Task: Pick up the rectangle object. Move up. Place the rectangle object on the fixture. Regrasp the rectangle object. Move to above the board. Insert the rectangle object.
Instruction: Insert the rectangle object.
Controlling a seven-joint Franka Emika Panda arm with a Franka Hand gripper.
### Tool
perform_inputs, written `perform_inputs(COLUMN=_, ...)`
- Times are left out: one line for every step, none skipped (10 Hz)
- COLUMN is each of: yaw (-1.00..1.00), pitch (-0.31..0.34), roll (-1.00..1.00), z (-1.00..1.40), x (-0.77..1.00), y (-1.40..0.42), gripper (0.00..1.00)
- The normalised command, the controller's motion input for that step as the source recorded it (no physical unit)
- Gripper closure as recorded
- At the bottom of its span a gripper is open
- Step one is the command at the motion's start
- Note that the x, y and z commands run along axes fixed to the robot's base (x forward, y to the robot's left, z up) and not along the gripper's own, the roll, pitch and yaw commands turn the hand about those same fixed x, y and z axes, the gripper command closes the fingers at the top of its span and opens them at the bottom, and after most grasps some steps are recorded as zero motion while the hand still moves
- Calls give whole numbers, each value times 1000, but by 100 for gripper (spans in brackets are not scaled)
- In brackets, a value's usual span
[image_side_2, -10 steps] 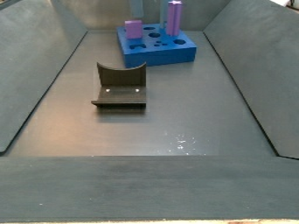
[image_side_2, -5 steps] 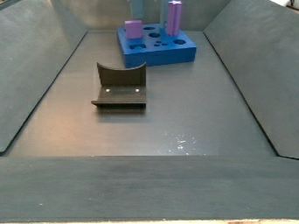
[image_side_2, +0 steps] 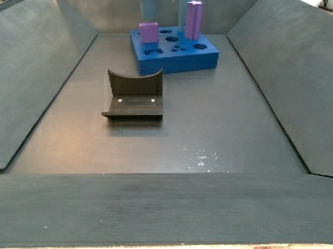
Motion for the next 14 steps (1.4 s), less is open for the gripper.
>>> perform_inputs(yaw=0, pitch=0, roll=-34, z=0, x=34, y=0, gripper=100)
perform_inputs(yaw=23, pitch=-37, roll=0, z=0, x=0, y=-11, gripper=100)
perform_inputs(yaw=186, pitch=-426, roll=86, z=-97, x=-329, y=-197, gripper=100)
perform_inputs(yaw=157, pitch=-354, roll=46, z=0, x=-237, y=-111, gripper=100)
perform_inputs(yaw=166, pitch=-169, roll=-3, z=0, x=-9, y=0, gripper=100)
perform_inputs(yaw=160, pitch=-309, roll=0, z=54, x=34, y=0, gripper=100)
perform_inputs(yaw=134, pitch=-551, roll=83, z=203, x=234, y=140, gripper=100)
perform_inputs(yaw=106, pitch=-771, roll=214, z=349, x=46, y=189, gripper=100)
perform_inputs(yaw=54, pitch=-580, roll=66, z=160, x=-11, y=31, gripper=100)
perform_inputs(yaw=0, pitch=-34, roll=0, z=0, x=-20, y=0, gripper=100)
perform_inputs(yaw=0, pitch=-83, roll=0, z=0, x=-23, y=0, gripper=100)
perform_inputs(yaw=0, pitch=-97, roll=820, z=60, x=0, y=-254, gripper=100)
perform_inputs(yaw=0, pitch=-351, roll=1000, z=89, x=-31, y=-289, gripper=100)
perform_inputs(yaw=0, pitch=-274, roll=1000, z=117, x=0, y=-280, gripper=100)
